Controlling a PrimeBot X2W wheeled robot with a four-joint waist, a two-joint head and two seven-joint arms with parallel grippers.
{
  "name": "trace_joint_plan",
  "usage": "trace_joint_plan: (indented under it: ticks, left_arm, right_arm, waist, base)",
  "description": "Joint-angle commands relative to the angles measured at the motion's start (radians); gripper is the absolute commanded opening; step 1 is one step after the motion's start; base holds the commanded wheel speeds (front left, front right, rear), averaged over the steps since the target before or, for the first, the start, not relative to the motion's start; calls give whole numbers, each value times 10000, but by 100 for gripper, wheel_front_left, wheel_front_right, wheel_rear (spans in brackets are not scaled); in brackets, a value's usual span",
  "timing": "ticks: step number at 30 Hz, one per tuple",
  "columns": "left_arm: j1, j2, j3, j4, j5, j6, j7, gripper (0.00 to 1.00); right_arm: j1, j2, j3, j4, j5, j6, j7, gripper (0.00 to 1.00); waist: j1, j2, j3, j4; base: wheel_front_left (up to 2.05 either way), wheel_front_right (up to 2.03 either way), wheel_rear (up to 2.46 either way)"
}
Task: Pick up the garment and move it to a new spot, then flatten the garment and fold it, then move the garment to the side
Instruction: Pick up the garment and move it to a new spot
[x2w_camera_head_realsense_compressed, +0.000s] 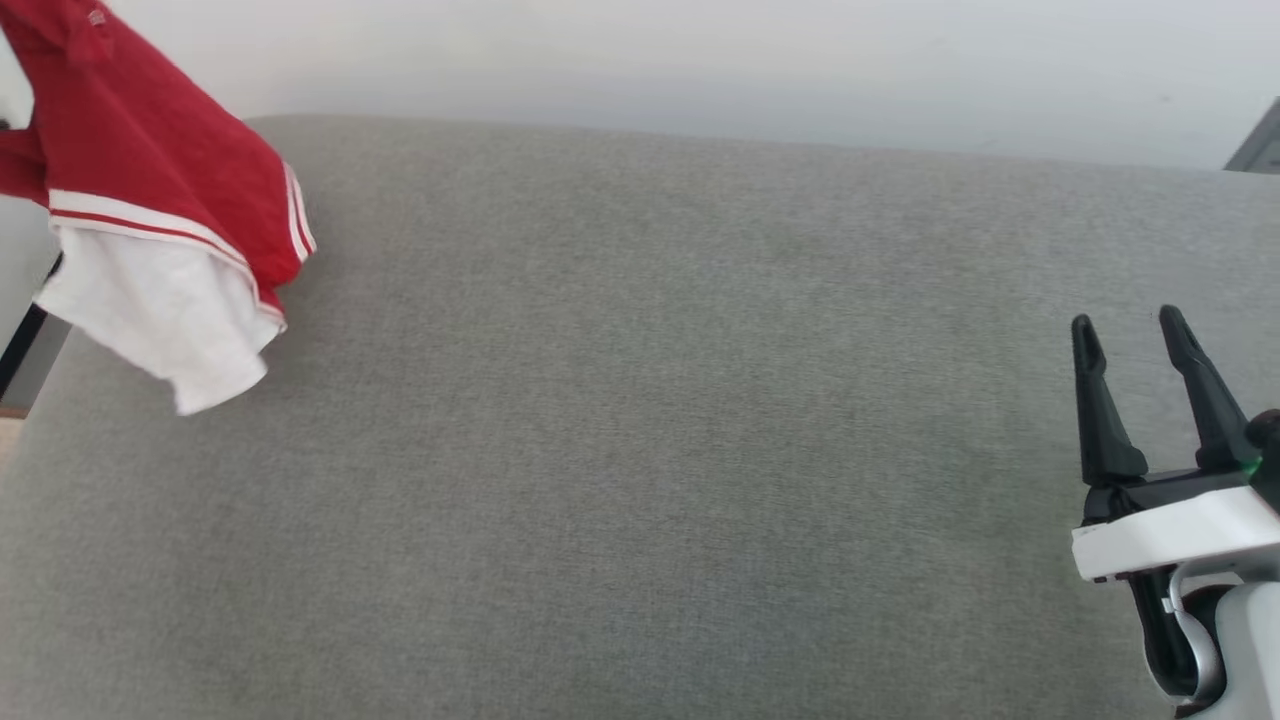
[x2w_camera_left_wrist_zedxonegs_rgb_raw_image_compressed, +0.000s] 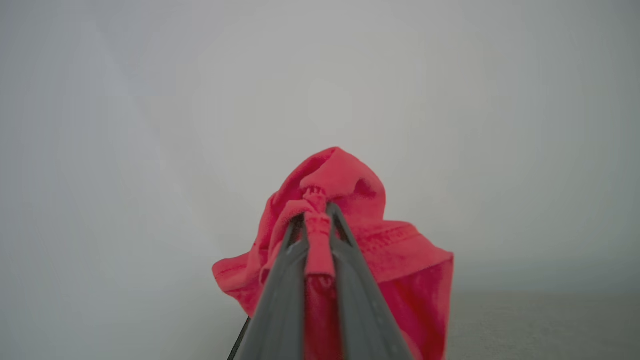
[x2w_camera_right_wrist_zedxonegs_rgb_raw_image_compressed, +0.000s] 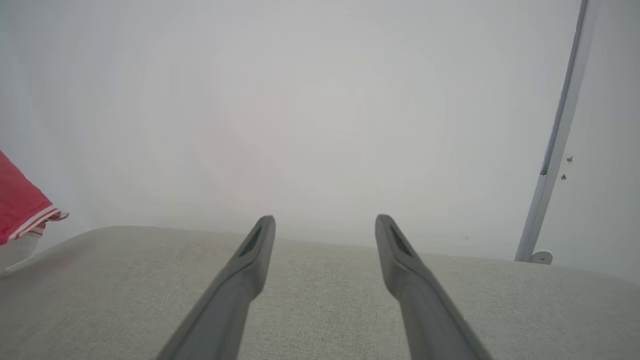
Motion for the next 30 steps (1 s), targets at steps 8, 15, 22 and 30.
trace_joint_plan:
  ticks: [8, 15, 22, 30]
  left_arm:
    - [676, 117, -402, -2458, -309, -79, 1478, 0]
    - [1514, 18, -706, -4959, -638, -17, 2994, 0]
    - [2325, -313, -1283, -7112, -1278, -11, 4684, 0]
    - [3507, -761, -2191, -8556, -2241, 160, 6926, 0]
  right_arm:
    - [248, 245, -509, -76, -166, -1, -170, 100]
    - [415, 444, -806, -145, -245, -1, -233, 100]
    - [459, 620, -865, -110, -267, -1, -299, 100]
    - [456, 780, -830, 76, -138, -1, -371, 100]
  waist:
    - [0, 0, -164, -649]
    - [0, 0, -169, -1465]
    - [0, 0, -93, -2384]
    - [0, 0, 69, -3236]
  base:
    - [0, 0, 0]
    - [0, 0, 0]
    - [0, 0, 0]
    - [0, 0, 0]
